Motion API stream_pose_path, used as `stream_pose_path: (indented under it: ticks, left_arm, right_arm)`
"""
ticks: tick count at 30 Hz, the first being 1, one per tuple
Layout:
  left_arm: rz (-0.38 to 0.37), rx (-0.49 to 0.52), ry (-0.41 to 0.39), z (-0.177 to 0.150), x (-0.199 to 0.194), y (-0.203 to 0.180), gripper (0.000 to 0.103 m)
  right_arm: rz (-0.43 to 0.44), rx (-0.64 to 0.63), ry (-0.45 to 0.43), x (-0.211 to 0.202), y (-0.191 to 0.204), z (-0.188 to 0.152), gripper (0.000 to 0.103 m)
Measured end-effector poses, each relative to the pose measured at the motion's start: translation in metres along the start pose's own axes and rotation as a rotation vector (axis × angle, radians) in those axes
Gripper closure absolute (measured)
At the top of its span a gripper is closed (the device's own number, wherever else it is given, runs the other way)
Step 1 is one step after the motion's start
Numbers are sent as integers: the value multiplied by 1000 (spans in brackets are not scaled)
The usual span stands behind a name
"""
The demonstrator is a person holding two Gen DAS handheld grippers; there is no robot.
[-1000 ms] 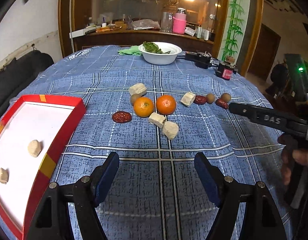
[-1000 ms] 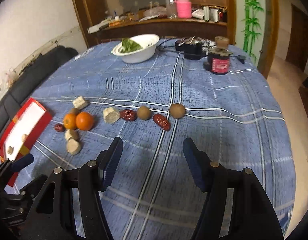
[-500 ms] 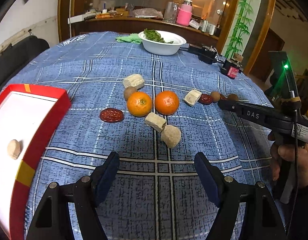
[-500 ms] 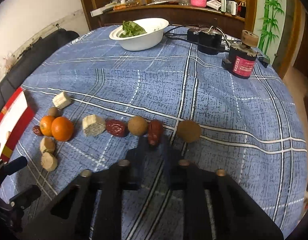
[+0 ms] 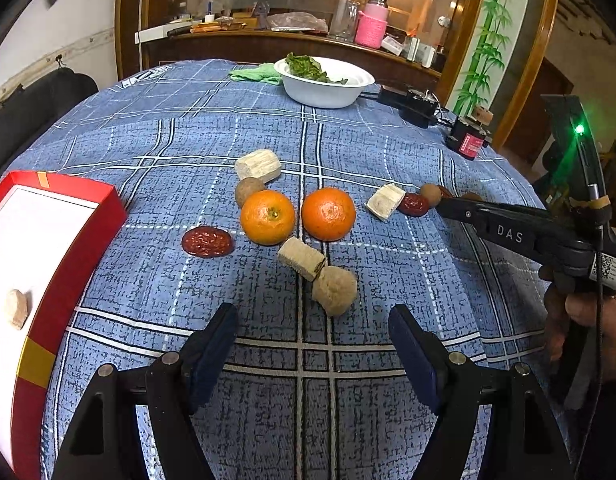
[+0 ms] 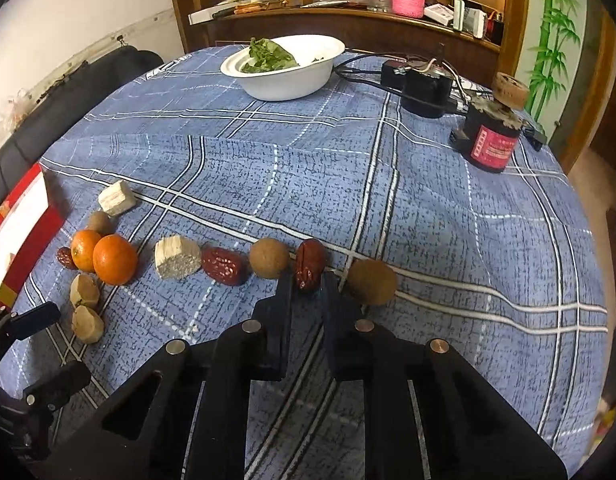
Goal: Organize fruits
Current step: 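Grasp a red date with the right tool while the left grasps a beige piece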
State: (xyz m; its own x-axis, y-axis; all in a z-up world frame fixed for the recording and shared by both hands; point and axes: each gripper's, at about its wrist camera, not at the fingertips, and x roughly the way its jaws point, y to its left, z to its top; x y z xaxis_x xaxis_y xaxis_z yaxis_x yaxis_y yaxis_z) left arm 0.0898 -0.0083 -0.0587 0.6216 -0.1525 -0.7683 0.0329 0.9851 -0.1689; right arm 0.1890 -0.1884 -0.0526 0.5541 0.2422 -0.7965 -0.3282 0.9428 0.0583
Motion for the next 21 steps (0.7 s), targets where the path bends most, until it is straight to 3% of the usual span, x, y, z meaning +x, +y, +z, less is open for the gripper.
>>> stream_pose_path:
  ticks: [10, 13, 16, 21]
  left_arm:
    - [-18, -5, -2, 0, 0, 2, 26]
    - [-15, -4, -2, 1, 0, 2, 26]
    - [-11, -3, -2, 2, 1, 0, 26]
    - [2, -10, -6, 5, 3, 0, 31]
  right_arm:
    - [-76, -95, 11, 8, 13, 9, 87]
    - [-112, -128, -2, 11, 17, 11, 77]
    - [-31, -54, 2, 11, 9, 12, 80]
    - [-21, -13, 4, 7, 4, 9, 88]
